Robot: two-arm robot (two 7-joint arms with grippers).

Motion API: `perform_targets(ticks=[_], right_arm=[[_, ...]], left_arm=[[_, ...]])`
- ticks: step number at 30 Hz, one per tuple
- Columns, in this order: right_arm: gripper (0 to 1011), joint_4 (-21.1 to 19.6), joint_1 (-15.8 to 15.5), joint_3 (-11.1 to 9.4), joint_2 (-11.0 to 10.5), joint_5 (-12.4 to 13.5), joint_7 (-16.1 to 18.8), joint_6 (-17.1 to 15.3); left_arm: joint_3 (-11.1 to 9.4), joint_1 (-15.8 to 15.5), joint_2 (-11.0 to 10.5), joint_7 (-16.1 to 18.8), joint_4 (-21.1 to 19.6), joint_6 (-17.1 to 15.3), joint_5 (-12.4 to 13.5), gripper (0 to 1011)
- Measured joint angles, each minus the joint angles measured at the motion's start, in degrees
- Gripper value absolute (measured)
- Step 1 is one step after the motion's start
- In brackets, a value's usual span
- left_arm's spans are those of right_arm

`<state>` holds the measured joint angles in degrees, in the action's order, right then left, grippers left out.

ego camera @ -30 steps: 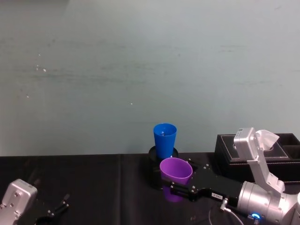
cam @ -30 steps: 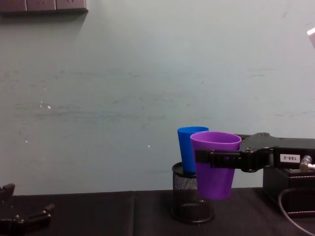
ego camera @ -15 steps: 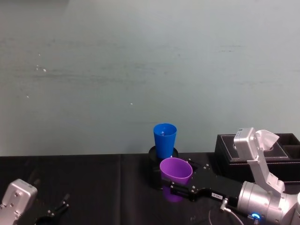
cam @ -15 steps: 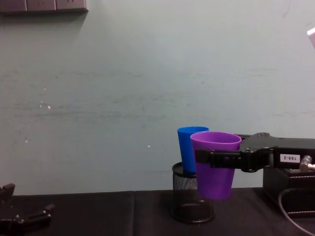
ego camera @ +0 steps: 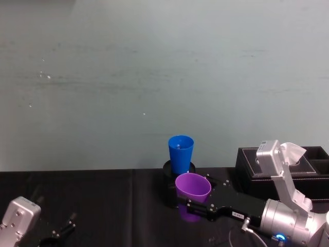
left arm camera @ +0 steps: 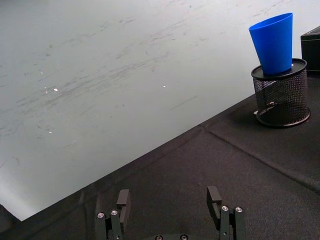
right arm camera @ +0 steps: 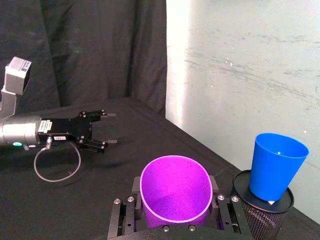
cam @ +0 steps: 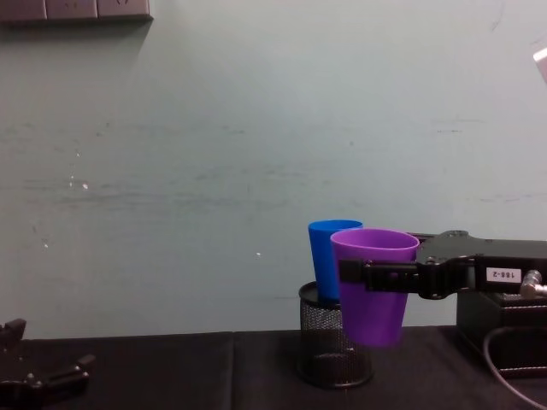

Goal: Pick up one cup with a gripper and tap it against the other cup.

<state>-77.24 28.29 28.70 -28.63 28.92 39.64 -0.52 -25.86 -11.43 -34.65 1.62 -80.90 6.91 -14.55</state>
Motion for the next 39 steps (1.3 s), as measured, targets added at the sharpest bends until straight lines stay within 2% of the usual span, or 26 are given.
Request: perform_targets(ticks=[39], right_arm=[[734, 0.0, 0.0, 0.0, 0.0, 0.0, 0.0, 0.0]], left_arm=[[0.0, 0.0, 0.0, 0.0, 0.0, 0.0, 0.0, 1000]])
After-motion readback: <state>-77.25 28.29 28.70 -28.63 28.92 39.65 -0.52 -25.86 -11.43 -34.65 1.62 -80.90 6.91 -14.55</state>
